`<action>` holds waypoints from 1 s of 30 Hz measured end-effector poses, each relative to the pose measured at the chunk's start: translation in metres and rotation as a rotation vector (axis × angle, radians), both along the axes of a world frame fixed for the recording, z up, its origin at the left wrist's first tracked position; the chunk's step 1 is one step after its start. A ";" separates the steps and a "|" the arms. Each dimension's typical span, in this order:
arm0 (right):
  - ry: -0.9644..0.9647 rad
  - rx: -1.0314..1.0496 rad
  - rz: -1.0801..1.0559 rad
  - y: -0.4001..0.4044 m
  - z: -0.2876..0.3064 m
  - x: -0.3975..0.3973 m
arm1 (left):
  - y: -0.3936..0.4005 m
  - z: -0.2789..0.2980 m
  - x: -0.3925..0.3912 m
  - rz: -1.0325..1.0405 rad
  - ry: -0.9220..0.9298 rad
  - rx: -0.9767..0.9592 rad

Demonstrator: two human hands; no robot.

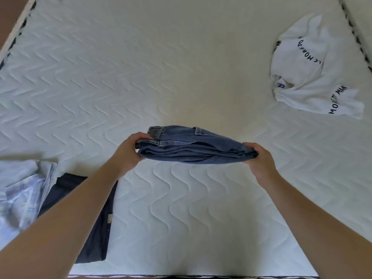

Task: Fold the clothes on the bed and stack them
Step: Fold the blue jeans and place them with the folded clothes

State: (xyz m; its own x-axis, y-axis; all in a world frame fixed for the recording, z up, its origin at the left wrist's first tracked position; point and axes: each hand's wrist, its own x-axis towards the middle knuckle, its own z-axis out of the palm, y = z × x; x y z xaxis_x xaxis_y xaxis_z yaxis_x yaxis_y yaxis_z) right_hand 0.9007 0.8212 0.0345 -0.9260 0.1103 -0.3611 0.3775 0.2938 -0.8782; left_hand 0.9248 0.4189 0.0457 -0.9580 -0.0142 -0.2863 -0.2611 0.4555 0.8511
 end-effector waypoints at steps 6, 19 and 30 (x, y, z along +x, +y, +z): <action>0.006 0.089 0.002 0.012 -0.057 0.061 | 0.028 -0.069 0.067 -0.034 0.243 -0.214; -0.198 0.307 0.137 0.035 -0.105 0.137 | 0.056 -0.114 0.170 -0.145 -0.062 -0.342; -0.363 0.204 -0.006 0.032 -0.112 0.107 | 0.069 -0.123 0.153 0.235 -0.230 -0.193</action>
